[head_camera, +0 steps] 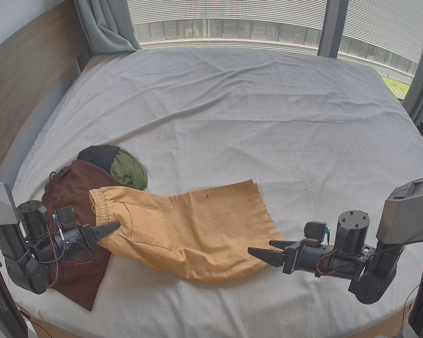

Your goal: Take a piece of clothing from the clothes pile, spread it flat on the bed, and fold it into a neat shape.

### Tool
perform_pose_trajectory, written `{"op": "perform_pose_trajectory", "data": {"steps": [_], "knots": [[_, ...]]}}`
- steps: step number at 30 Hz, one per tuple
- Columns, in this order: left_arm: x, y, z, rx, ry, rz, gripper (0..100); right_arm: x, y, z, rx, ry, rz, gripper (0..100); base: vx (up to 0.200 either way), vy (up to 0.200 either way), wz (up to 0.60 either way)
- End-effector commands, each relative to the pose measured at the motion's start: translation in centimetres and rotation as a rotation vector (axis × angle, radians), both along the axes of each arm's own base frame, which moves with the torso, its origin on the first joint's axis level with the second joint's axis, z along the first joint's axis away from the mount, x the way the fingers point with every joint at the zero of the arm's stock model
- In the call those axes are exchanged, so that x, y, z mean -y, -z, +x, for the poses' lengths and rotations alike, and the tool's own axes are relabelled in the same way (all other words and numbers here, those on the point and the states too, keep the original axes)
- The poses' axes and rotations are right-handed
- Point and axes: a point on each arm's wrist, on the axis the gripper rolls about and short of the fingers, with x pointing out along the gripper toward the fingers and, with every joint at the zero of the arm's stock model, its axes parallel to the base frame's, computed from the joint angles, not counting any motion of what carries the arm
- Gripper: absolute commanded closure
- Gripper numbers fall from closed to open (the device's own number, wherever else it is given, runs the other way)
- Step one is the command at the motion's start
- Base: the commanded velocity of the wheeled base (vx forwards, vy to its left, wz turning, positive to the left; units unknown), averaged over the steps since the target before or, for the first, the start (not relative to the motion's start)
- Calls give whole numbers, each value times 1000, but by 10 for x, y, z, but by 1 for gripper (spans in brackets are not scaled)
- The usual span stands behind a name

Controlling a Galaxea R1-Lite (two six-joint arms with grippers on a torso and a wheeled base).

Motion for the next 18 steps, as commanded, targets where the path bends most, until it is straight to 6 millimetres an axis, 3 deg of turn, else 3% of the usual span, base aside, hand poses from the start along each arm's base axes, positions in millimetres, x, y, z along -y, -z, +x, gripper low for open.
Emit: {"op": "perform_pose_trajectory", "data": {"steps": [1, 18], "knots": [[11, -3, 3, 21, 30, 4, 100, 0, -1, 0, 2, 0, 2, 0, 0, 0, 0], [50, -9, 15, 77, 120, 7, 100, 2, -2, 1, 5, 6, 3, 0, 0, 0, 0]]}}
